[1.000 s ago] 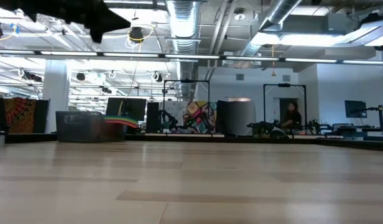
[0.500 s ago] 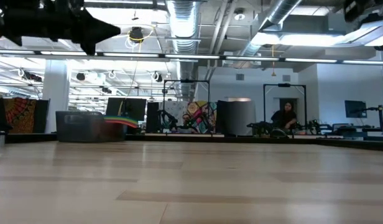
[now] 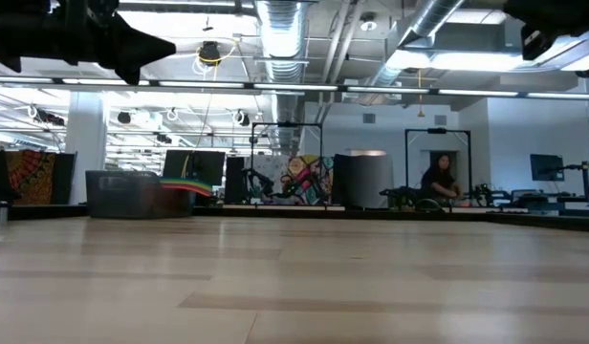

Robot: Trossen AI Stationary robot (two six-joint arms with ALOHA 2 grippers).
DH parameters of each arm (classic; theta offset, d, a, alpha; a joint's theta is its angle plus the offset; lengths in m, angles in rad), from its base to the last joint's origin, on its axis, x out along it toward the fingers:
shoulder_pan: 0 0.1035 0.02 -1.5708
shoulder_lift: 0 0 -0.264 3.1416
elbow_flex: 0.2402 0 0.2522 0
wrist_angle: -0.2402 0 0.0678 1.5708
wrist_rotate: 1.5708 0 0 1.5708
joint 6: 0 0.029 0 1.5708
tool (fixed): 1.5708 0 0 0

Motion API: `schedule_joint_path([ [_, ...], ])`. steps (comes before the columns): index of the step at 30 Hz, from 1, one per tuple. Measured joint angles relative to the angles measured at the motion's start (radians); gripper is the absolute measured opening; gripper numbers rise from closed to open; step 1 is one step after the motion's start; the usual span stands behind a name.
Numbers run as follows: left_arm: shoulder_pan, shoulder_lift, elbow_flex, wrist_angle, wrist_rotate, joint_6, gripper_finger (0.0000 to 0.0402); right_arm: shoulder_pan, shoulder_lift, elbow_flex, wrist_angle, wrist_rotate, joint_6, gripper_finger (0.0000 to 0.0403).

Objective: Nest measuring cups in basket
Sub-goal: Return to Home Position

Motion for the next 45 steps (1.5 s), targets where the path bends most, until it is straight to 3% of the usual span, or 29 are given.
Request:
schedule_joint_path([
  [7,0.0,-0.011,-0.004,-0.066,-0.028,0.044,0.0,0.0,0.0,-0.035,0.056,0.0,-0.021,0.0008],
  [17,0.0,-0.012,-0.192,0.24,-0.029,-0.022,0.0,0.0,0.0,-0.124,0.154,0.0,-0.019,0.0012],
  [33,0.001,-0.012,-0.198,0.185,-0.019,-0.009,0.0,0.031,0.0,-0.287,0.379,-0.054,0.111,0.0006],
  [38,0.0,-0.012,-0.198,0.174,-0.002,-0.019,0.0,0.1,0.0,-0.346,0.486,-0.031,0.114,0.0005],
  [45,0.0,-0.012,-0.199,0.168,0.002,-0.015,0.0,0.172,0.0,-0.355,0.456,0.038,0.078,0.0008],
])
